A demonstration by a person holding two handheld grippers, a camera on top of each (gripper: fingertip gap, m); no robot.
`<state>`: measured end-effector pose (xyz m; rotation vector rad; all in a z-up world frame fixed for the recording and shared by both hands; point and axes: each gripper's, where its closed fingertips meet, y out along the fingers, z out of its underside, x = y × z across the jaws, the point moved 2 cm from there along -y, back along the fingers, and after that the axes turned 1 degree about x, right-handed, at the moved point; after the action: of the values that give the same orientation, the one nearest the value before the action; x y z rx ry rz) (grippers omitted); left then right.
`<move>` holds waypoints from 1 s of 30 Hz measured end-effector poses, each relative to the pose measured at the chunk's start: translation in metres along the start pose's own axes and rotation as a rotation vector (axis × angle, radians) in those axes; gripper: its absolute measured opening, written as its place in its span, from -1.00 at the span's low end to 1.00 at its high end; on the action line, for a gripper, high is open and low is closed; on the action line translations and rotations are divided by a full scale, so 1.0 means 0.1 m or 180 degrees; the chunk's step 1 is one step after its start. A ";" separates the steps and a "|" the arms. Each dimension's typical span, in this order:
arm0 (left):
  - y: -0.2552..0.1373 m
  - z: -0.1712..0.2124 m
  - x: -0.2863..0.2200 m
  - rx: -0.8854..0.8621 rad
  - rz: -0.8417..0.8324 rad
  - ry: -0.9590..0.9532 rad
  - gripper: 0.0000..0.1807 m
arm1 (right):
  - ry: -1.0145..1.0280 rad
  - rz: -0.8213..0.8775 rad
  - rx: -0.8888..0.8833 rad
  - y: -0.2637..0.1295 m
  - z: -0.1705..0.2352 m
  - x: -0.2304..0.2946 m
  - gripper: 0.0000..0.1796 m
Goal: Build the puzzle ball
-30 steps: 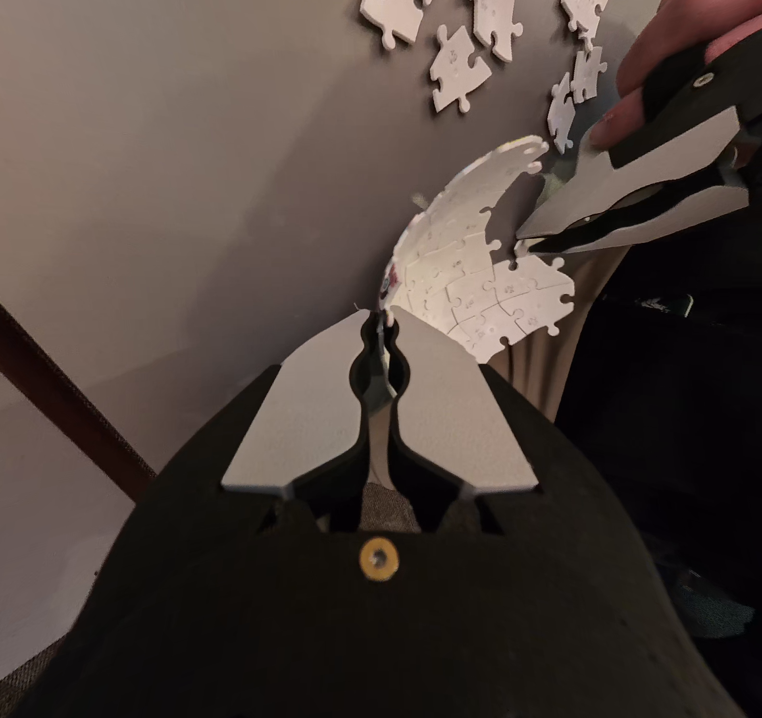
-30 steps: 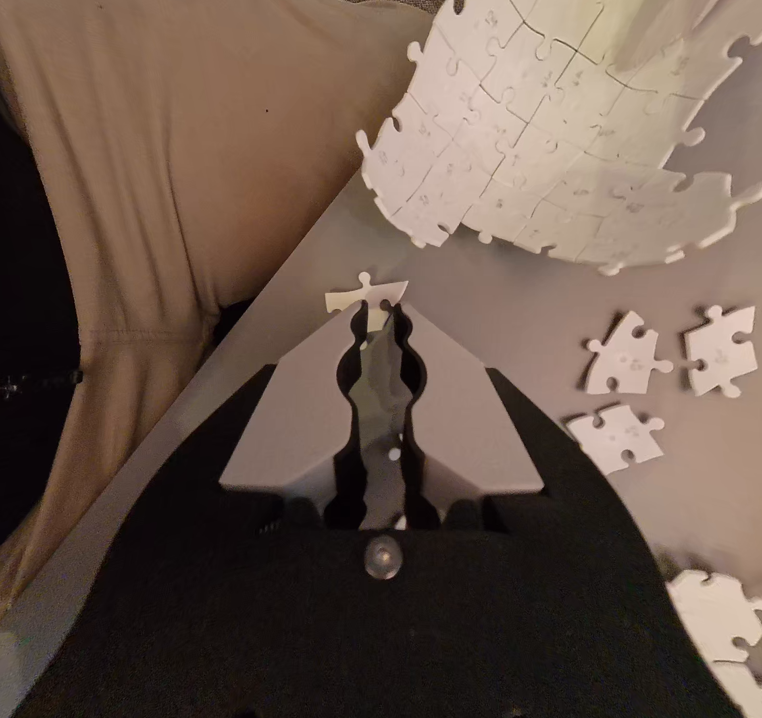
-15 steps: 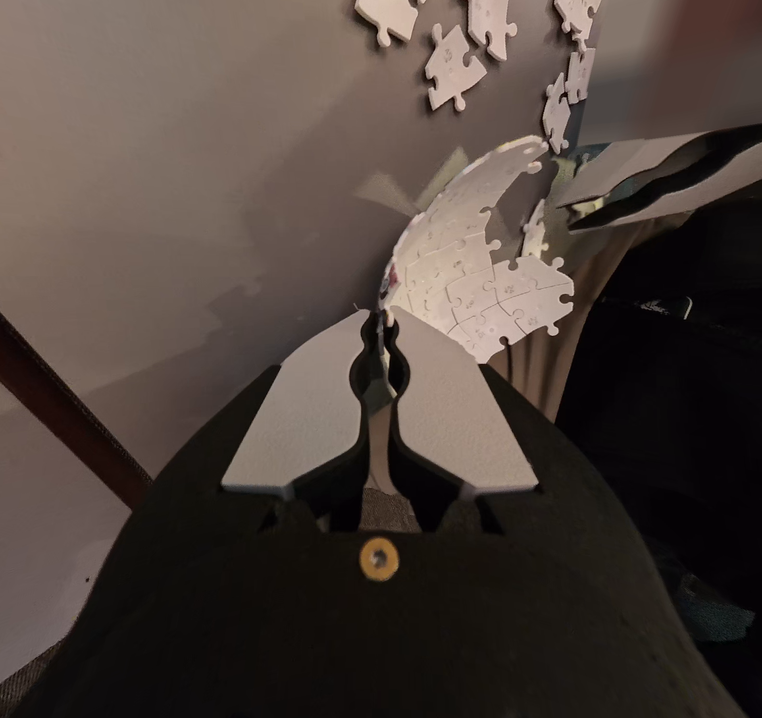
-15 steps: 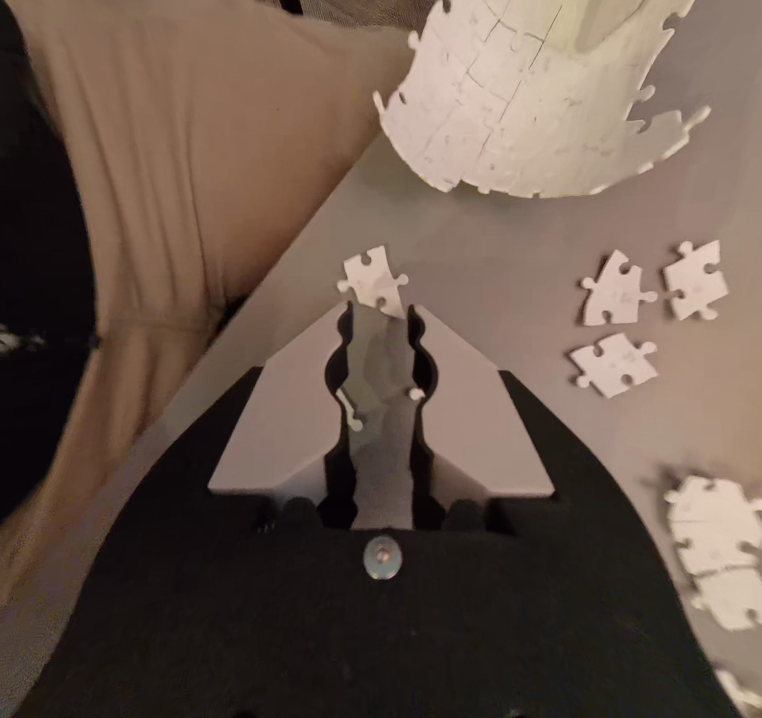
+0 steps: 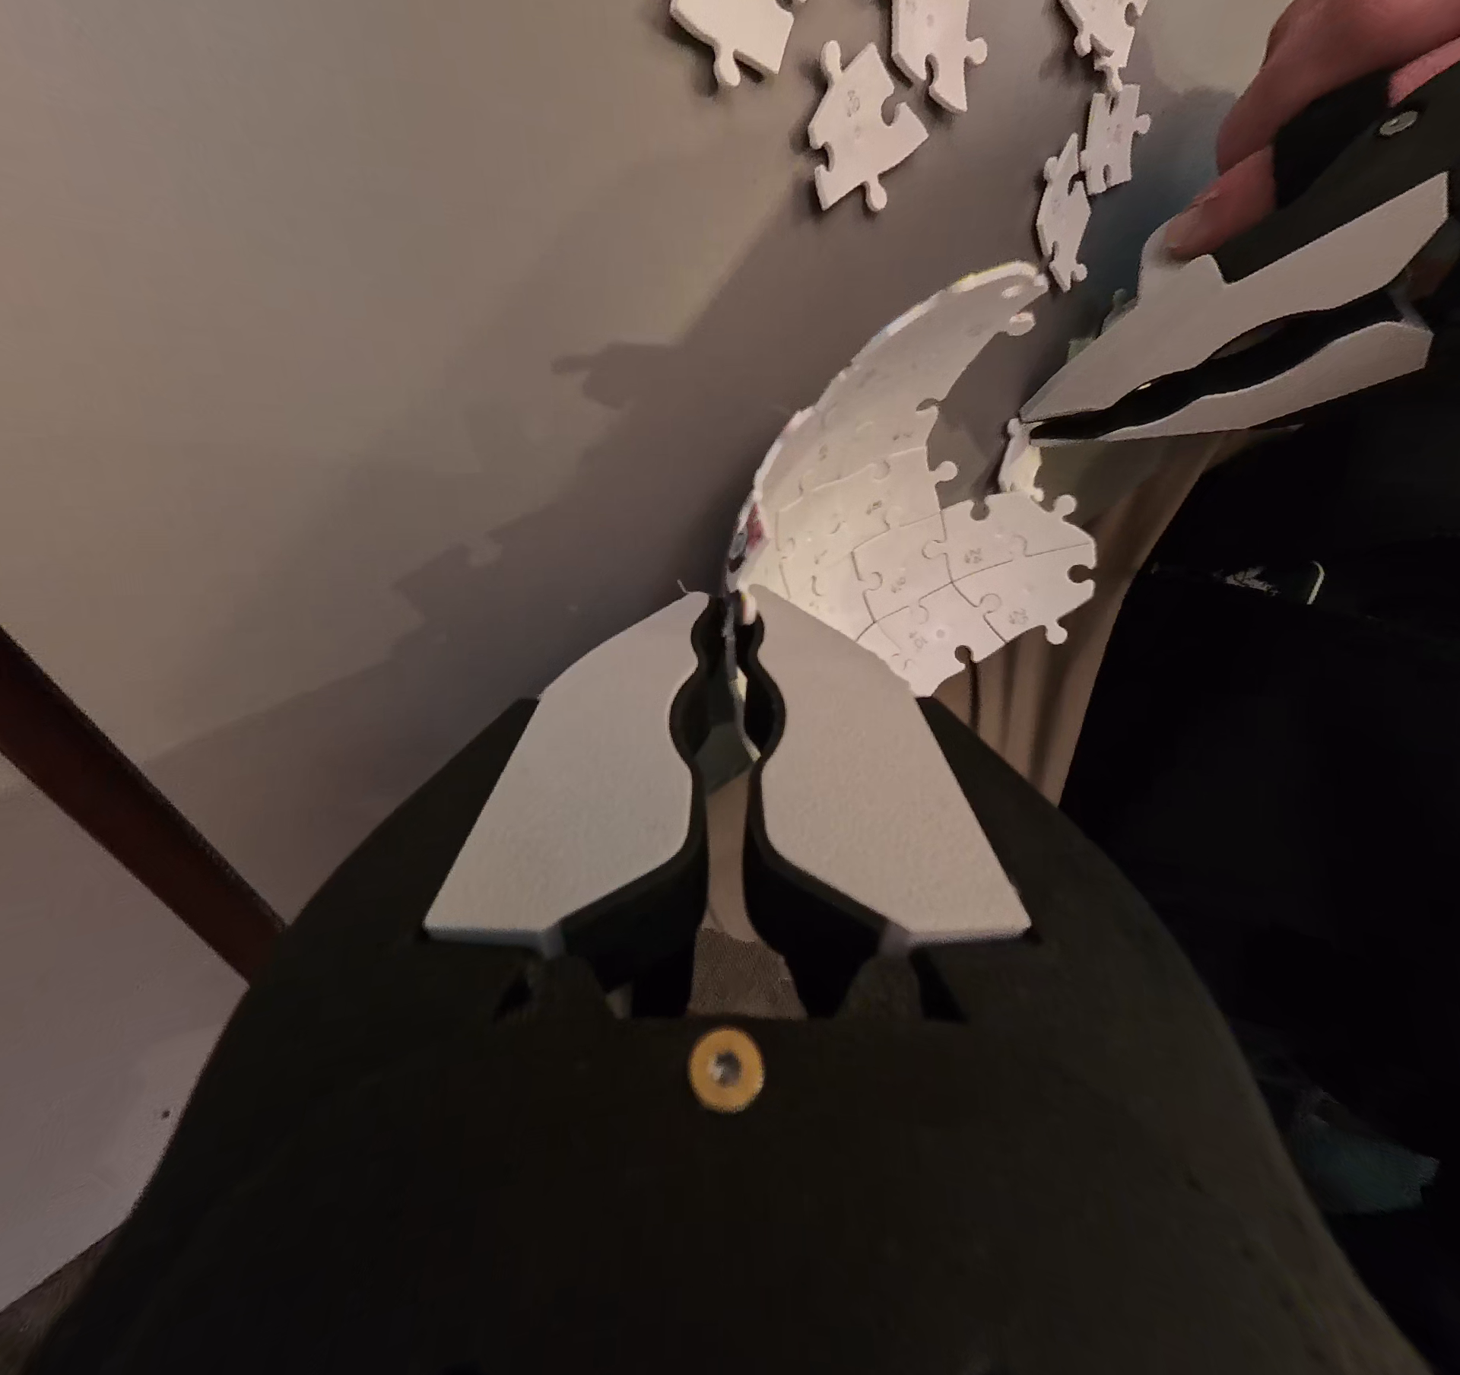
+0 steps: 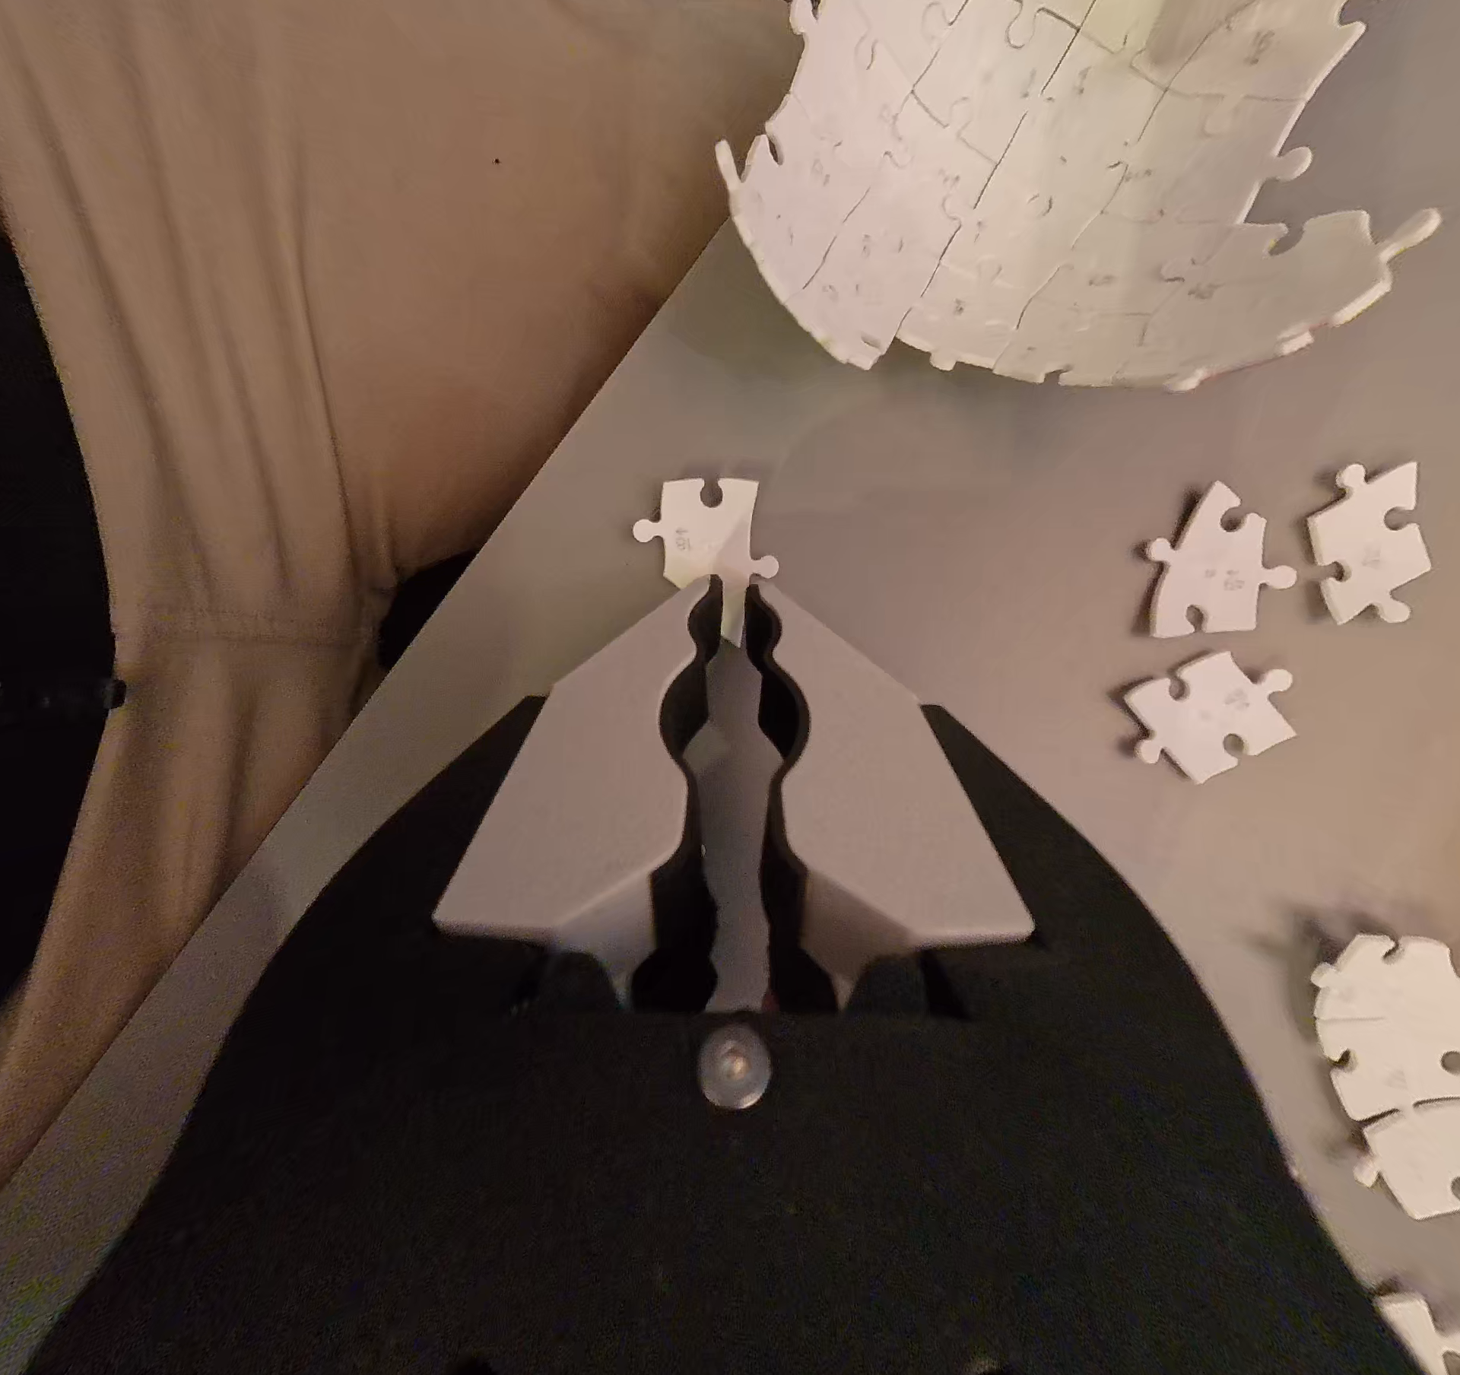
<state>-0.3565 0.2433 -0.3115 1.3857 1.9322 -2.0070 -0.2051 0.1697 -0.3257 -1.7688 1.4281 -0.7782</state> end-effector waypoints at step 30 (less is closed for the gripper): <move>0.01 -0.10 0.04 0.0375 -0.0254 -0.0104 -0.76 | 0.0234 0.0222 -0.0634 -0.86 -0.03 0.18 -1.00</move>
<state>-0.3523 0.2536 -0.3132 1.3095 1.9142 -2.1978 -0.1571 0.1627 -0.2522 -1.8431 1.6561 -0.6905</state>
